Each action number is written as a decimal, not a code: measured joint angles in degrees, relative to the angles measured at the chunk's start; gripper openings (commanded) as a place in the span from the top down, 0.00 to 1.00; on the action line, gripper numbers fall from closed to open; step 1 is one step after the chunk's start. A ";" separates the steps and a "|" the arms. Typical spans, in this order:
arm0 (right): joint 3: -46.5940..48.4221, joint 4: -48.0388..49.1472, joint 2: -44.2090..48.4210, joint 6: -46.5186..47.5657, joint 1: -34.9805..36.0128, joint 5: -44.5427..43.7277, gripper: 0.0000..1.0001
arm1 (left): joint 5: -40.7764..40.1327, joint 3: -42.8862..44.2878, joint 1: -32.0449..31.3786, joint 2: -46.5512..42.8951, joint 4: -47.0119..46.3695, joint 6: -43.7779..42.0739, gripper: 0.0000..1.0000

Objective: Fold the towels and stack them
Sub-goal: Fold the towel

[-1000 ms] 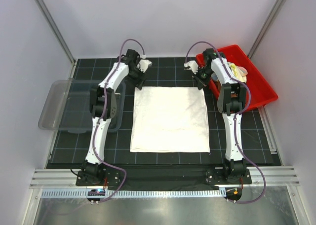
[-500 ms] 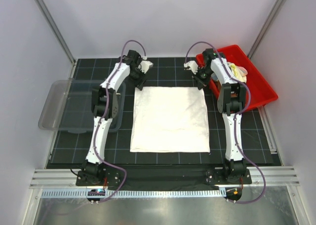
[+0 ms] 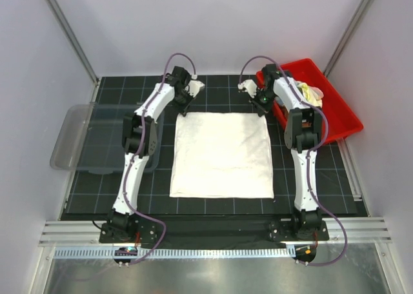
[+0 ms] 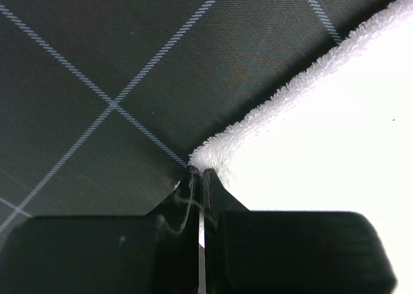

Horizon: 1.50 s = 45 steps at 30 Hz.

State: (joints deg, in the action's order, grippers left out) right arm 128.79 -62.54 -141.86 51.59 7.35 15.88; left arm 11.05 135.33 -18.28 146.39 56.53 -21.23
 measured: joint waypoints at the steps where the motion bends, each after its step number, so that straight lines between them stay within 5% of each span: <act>1: -1.99 1.66 1.20 -0.31 0.15 -0.61 0.99 | -0.22 -0.61 0.00 -0.35 -0.66 0.11 1.00; 10: -22.10 19.98 16.22 -1.99 0.44 -3.06 0.99 | -4.31 -7.23 0.00 -7.06 -6.10 1.11 1.00; 45: -39.10 44.46 32.79 -6.58 -0.52 -6.56 0.99 | -13.81 -14.53 -2.10 -20.02 -15.10 3.69 1.00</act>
State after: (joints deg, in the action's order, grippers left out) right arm 89.69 -18.09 -109.08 45.01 6.83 9.32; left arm -2.76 120.79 -20.38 126.37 41.43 -17.54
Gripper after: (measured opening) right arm 0.058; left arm 0.021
